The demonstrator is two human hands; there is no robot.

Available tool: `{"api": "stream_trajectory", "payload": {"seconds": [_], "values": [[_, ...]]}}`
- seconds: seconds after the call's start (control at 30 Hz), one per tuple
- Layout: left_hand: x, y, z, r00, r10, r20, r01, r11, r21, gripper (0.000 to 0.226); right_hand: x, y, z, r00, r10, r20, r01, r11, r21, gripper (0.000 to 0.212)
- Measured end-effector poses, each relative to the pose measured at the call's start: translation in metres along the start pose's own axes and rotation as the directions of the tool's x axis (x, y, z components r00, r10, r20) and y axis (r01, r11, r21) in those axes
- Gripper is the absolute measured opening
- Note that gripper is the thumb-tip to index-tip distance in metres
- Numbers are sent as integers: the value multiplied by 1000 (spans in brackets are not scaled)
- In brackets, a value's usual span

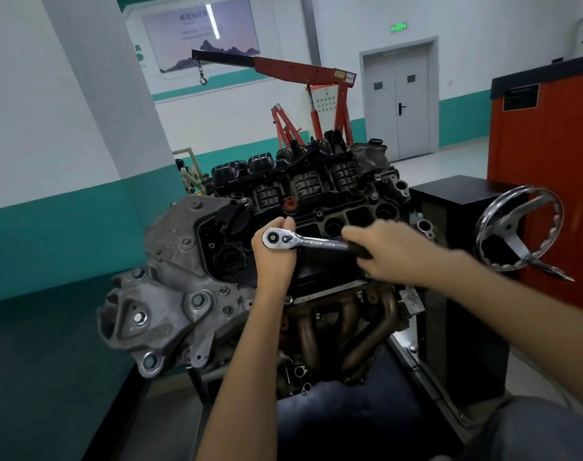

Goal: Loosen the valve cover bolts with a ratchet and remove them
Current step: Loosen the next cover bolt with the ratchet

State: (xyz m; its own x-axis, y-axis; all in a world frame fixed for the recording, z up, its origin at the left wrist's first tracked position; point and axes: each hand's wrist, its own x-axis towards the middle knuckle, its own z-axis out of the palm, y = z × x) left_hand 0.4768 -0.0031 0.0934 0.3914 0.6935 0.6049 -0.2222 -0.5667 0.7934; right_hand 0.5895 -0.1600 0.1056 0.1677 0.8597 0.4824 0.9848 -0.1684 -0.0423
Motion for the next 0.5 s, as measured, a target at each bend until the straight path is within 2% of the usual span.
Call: {"api": "stream_trajectory", "payload": {"seconds": [0.07, 0.13, 0.2, 0.27, 0.33, 0.4, 0.5], "values": [[-1, -1, 5, 999, 20, -42, -20, 1000, 1, 50, -26, -27, 36, 986, 168, -7, -159, 949, 273, 29], [-4, 0, 10, 996, 84, -38, -83, 996, 29, 49, -41, -63, 70, 953, 300, 40, -268, 774, 574, 24], [-4, 0, 9, 992, 118, -35, -116, 991, 67, 45, -39, -98, 95, 926, 373, 58, -295, 618, 729, 17], [0, -2, 3, 993, 119, 0, -118, 985, 124, 46, -35, -114, 101, 930, 365, 56, -266, 560, 785, 18], [4, -5, -5, 991, 93, 94, -106, 984, 142, 49, -34, -100, 90, 946, 319, 51, -249, 620, 744, 23], [7, -5, -11, 976, 73, 203, -107, 982, 157, 51, -35, -67, 66, 974, 211, 81, -214, 743, 634, 29], [8, -3, -16, 958, 46, 282, -89, 986, 144, 52, -16, -13, 16, 987, 22, 159, -71, 949, 308, 22]]}}
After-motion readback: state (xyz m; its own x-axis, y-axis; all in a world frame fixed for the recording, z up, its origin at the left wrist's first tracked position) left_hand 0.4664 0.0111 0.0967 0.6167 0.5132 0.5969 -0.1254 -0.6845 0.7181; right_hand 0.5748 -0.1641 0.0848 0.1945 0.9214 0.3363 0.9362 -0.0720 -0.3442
